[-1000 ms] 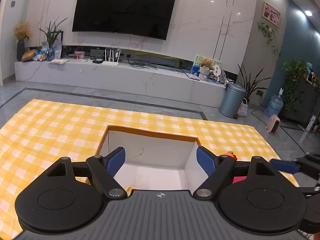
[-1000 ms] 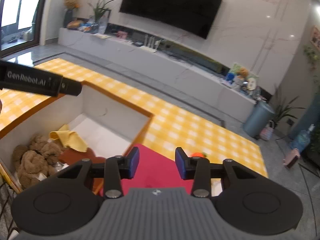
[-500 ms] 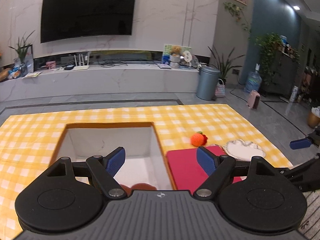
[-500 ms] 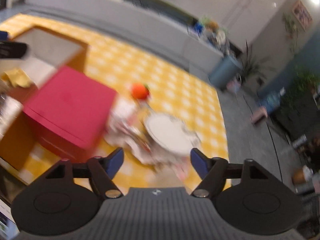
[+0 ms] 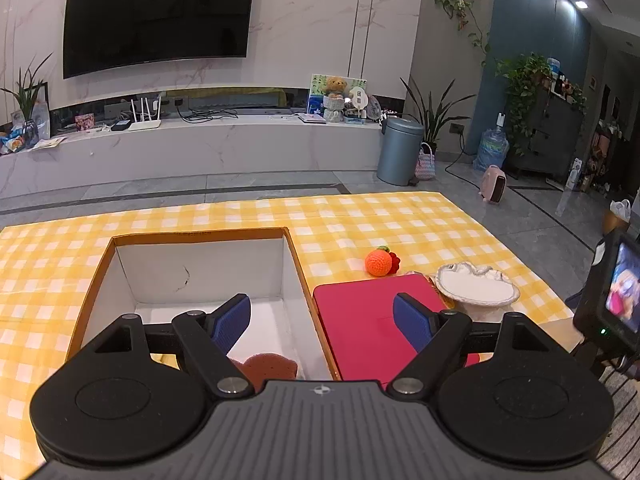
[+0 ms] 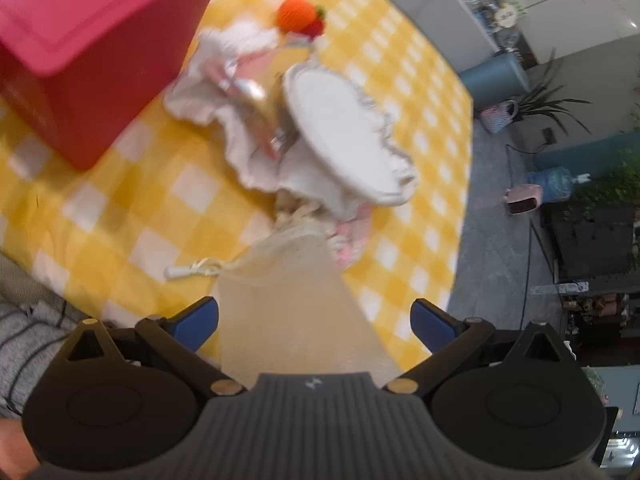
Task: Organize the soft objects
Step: 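Grasp the white mesh drawstring bag with the right tool and lift it, then grasp the white round pad with the left tool while the right tool holds the mesh bag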
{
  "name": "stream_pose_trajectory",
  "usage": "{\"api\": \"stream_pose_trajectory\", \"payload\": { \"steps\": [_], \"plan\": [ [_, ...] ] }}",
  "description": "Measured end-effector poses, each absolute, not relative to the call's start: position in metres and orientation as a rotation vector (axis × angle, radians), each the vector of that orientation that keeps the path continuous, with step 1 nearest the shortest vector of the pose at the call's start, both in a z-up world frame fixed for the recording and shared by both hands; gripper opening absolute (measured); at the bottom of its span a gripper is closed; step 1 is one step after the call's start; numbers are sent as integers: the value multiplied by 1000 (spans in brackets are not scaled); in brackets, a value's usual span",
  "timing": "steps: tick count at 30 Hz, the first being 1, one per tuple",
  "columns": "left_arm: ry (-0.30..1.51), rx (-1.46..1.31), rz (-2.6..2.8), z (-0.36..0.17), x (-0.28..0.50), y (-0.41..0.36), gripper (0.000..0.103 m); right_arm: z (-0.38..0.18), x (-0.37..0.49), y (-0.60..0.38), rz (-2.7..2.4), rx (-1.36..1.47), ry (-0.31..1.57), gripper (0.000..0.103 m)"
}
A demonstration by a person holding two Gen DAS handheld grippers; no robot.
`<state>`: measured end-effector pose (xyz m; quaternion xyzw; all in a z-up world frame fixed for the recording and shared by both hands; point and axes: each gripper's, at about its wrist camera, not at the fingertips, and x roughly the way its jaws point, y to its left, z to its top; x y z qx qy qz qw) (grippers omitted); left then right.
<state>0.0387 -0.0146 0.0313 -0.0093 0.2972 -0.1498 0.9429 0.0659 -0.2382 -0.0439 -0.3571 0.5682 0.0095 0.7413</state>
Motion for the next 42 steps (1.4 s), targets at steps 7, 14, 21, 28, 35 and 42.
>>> {"api": "stream_pose_trajectory", "payload": {
  "steps": [7, 14, 21, 28, 35, 42],
  "plan": [
    [616, -17, -303, 31, 40, -14, 95, -49, 56, -233, 77, -791, 1255, 47],
    [618, -9, -311, 30, 38, -16, 95, -28, 43, -235, 75, -745, 1179, 3],
    [618, 0, -309, 29, 37, -18, 95, 17, 31, -238, 46, -598, 1022, 0],
    [647, 16, -316, 32, 41, -24, 95, 69, 28, -244, -11, -390, 807, 0],
    [676, 34, -313, 41, 47, -48, 95, 115, 30, -259, -165, -222, 559, 0],
    [646, 172, -355, 53, 40, -104, 95, 100, 15, -303, -322, 146, 459, 0]
  ]
}}
